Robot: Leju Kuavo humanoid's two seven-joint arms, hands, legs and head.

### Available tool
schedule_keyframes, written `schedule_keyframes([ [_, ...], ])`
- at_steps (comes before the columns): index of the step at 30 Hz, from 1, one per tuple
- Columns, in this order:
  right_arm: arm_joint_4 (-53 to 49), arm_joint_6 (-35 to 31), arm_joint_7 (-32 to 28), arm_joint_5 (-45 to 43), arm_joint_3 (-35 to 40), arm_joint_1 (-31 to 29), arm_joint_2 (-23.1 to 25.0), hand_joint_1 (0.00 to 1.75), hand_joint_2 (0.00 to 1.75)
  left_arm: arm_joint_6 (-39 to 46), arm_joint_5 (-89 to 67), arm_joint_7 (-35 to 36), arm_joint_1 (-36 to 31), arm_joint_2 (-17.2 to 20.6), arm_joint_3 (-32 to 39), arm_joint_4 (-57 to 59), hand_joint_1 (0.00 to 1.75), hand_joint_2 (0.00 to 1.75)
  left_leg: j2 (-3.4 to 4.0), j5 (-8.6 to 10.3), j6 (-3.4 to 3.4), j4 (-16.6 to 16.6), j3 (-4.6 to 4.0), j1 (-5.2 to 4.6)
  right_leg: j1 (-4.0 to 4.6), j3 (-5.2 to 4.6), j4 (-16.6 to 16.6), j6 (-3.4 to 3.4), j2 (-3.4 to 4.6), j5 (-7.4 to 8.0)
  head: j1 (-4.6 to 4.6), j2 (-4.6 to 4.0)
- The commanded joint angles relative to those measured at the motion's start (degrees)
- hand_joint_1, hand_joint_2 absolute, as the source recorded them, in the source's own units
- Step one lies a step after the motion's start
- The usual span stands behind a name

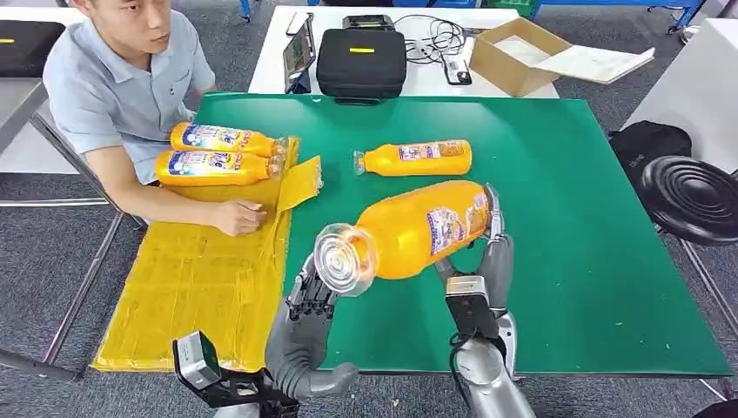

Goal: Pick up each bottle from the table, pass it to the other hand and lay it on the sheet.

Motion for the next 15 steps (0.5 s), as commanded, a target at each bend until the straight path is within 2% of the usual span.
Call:
schedule_keyframes([
  [1,9.17,0.04,0.0,1.29,2.22,-3.75,0.98,1.75,1.75,5.89,-5.51,-1.86,-2.53,1.44,-2.91,1.37,0.0,1.75,0.08,-0.01,0.01,-0.05,0.12,0.0,0.02,0.09,-0.04,-0.08,0.01,0.01,0.0,0.0],
  [5,10.42,0.76,0.0,3.15,4.88,-3.75,1.65,1.75,1.75,10.92,-9.81,-3.89,-3.54,1.56,-4.33,2.05,0.0,1.75,0.08,-0.02,0.01,-0.07,0.19,0.03,0.06,0.17,-0.08,-0.13,-0.02,0.0,0.02,0.0],
  [9,10.43,0.15,0.32,5.51,7.9,-3.94,1.76,1.75,1.75,15.92,-11.9,-2.74,-4.58,1.38,-5.24,3.85,0.0,1.75,0.1,-0.01,0.0,-0.06,0.15,0.0,0.03,0.11,-0.05,-0.1,0.02,0.01,0.0,0.0],
  [12,8.53,-0.19,0.97,6.84,10.57,-3.32,1.1,1.75,1.75,23.19,-17.37,-3.05,-5.51,1.35,-6.52,5.85,0.0,1.75,-0.01,0.01,0.02,-0.07,0.14,-0.01,0.01,0.12,-0.05,-0.1,-0.09,0.0,0.0,0.0],
  [15,7.55,-0.58,1.43,8.47,12.74,-3.36,0.73,1.75,1.75,25.27,-18.19,-3.27,-6.07,1.11,-7.0,6.5,0.0,1.75,0.06,0.0,0.01,-0.07,0.14,-0.01,0.02,0.11,-0.06,-0.09,-0.03,0.01,0.0,0.0],
])
